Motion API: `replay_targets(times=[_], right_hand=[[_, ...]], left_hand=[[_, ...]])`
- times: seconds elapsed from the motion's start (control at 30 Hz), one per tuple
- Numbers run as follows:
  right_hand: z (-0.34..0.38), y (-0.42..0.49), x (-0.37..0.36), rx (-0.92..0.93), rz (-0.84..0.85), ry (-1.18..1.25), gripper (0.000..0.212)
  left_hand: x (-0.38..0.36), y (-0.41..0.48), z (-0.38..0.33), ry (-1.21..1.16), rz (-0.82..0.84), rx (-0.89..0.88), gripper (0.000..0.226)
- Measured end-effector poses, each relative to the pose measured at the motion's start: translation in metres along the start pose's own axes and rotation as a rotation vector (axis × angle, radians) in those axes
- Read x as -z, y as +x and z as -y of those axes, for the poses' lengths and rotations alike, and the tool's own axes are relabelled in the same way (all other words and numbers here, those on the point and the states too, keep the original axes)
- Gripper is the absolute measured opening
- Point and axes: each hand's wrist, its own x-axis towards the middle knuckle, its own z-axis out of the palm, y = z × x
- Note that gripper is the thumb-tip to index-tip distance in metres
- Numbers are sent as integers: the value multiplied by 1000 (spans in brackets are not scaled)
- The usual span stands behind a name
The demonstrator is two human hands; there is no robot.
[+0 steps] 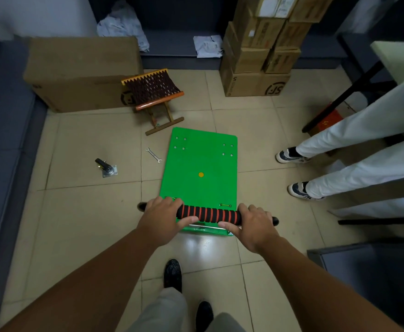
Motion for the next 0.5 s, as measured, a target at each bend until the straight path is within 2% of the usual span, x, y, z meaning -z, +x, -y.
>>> replay_targets(times=[0.13, 0.23, 0.5], right_hand=[[0, -30, -15, 19, -7, 1, 117], [-1, -61, -28, 48, -5, -3, 102], [-12, -169, -80, 114, 26, -53, 90]], left_hand=[[-10, -36, -12, -26, -22, 21, 110], [-23, -73, -23, -23, -18, 41, 111], [-83, -197, -65, 0, -12, 139, 104]])
